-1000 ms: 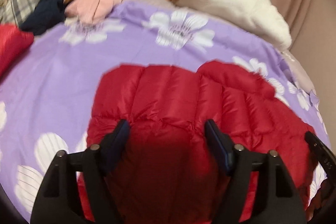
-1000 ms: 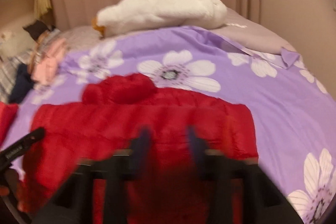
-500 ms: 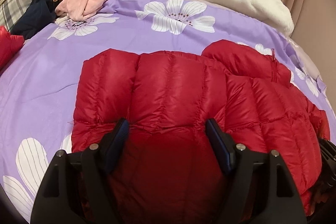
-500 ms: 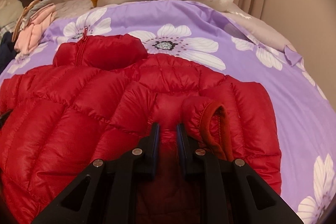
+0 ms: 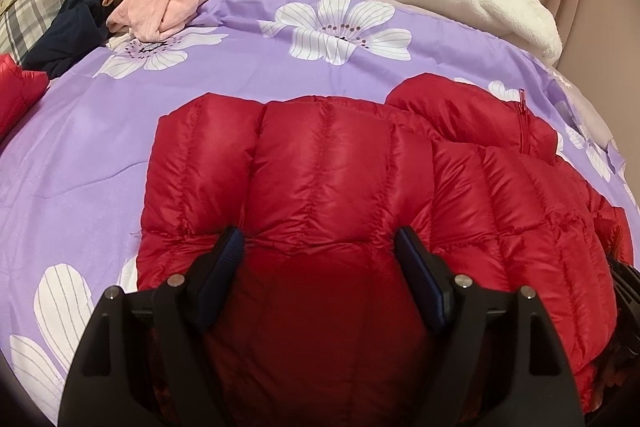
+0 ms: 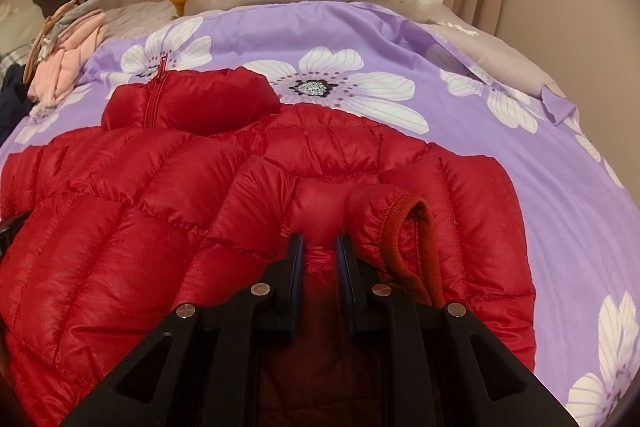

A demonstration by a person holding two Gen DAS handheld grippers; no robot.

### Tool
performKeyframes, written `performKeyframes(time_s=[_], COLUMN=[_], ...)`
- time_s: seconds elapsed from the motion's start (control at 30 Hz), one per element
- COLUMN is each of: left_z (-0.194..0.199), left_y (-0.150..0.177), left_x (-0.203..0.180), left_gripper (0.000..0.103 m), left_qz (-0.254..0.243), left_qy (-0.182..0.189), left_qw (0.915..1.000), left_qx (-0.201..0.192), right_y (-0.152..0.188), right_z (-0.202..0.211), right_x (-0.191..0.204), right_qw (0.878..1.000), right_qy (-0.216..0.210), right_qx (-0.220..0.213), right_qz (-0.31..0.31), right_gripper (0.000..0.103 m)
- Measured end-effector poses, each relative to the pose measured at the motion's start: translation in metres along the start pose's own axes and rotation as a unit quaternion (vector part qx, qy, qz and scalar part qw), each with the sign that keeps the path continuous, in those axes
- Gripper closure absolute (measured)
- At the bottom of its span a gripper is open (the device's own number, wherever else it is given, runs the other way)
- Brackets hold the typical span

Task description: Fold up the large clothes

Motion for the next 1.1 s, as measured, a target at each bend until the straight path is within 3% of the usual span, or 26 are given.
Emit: performKeyframes(time_s=[0.2, 0.33, 0.37, 0.4, 0.47, 0.5, 0.57, 0.63, 0.8, 0.97, 1.1], left_z=[0.019, 0.06, 0.071, 0.081, 0.103, 0.112, 0.122, 0.129, 0.142, 0.155, 0.158], left_y=[0.005, 0.022, 0.026, 0.03, 0.04, 0.045, 0.057, 0.073, 0.122, 0.155, 0.184], left_x=[0.003, 0.025, 0.033, 0.04, 0.051, 0.054, 0.058, 0.064, 0.081, 0.087, 0.083], left_gripper=[0.018, 0.017, 0.017, 0.017, 0.014, 0.012, 0.002, 0.001, 0.0, 0.0, 0.0], left_qz=[-0.002, 0.014, 0.026, 0.034, 0.047, 0.051, 0.048, 0.052, 0.115, 0.095, 0.121], left_qy=[0.018, 0.035, 0.028, 0.022, 0.018, 0.018, 0.012, 0.006, 0.052, 0.023, 0.079], left_qw=[0.9998, 0.9991, 0.9991, 0.9991, 0.9987, 0.9985, 0.9988, 0.9985, 0.9901, 0.9932, 0.9862], left_qx=[0.011, 0.019, 0.017, 0.012, -0.003, -0.005, 0.001, 0.014, 0.06, 0.062, 0.08], right_y=[0.001, 0.016, 0.019, 0.023, 0.03, 0.034, 0.043, 0.054, 0.097, 0.137, 0.163], right_z=[0.016, 0.049, 0.056, 0.067, 0.089, 0.102, 0.12, 0.132, 0.151, 0.162, 0.165], right_x=[-0.006, -0.015, -0.017, -0.02, -0.031, -0.037, -0.049, -0.057, -0.073, -0.086, -0.093], right_qw=[1.0, 1.0, 1.0, 1.0, 0.999, 0.999, 0.998, 0.998, 0.998, 0.997, 0.996], right_qy=[0.0, -0.002, 0.002, 0.009, 0.026, 0.029, 0.02, 0.001, -0.007, -0.001, -0.003], right_qx=[-0.003, 0.001, 0.0, -0.003, -0.019, -0.032, -0.041, -0.033, -0.003, 0.013, 0.028], right_qz=[-0.009, 0.003, 0.006, 0.006, -0.004, -0.013, -0.034, -0.051, -0.065, -0.07, -0.083], right_gripper=[0.084, 0.081, 0.069, 0.049, 0.025, 0.022, 0.022, 0.022, 0.022, 0.022, 0.022])
Point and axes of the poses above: each gripper's, at about its wrist camera, not at the fingertips, and z roughly against the way its jaws point, x to its left, y to its underside, the point moved 9 cm from there along -z, roughly the way its jaws point, and after that the axes turned 5 degrees about x, right-handed, at the moved point
